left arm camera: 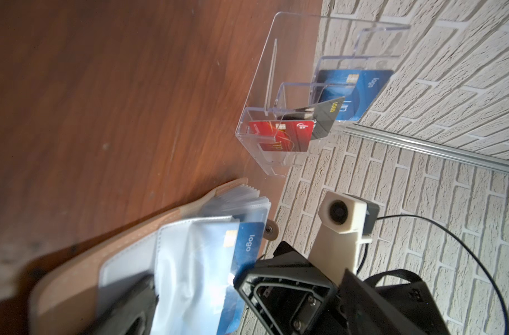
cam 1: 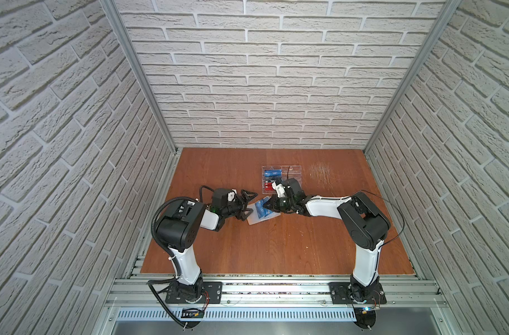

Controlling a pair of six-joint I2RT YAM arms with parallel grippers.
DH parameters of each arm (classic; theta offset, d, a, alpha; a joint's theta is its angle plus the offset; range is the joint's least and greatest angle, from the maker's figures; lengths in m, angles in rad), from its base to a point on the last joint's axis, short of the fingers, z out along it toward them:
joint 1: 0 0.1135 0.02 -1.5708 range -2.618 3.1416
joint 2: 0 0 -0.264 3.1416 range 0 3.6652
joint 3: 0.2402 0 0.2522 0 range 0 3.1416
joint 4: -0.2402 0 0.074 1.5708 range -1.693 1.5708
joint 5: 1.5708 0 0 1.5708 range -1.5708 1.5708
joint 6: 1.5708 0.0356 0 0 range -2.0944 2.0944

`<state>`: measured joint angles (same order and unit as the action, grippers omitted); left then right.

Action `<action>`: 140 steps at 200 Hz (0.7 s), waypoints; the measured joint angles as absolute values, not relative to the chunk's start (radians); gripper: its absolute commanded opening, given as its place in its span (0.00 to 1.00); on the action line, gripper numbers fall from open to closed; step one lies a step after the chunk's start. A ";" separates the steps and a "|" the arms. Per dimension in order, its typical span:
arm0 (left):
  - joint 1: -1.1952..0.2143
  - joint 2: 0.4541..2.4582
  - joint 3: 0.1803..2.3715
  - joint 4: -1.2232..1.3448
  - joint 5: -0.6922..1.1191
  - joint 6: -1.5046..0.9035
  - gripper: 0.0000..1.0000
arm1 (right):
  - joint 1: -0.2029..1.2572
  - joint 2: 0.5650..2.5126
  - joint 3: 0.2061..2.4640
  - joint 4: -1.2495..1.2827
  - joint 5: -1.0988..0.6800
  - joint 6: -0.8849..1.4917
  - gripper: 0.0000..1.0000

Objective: Take the credit cards out of the card holder
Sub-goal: Take out the credit card from the card slot.

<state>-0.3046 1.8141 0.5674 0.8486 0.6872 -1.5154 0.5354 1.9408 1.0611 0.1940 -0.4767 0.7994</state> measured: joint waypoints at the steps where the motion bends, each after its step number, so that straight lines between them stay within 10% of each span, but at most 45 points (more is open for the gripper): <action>1: -0.305 1.814 0.567 0.849 0.688 -1.515 0.98 | 0.535 1.941 1.061 0.194 -0.477 0.799 0.06; 140: -0.291 1.816 0.616 0.757 0.731 -1.470 0.98 | 0.477 1.884 1.217 -0.113 -0.456 0.572 0.06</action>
<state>-0.2909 1.8160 0.6155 0.7570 0.7307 -1.4696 0.4767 1.8839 1.2171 -0.1127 -0.4564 0.5720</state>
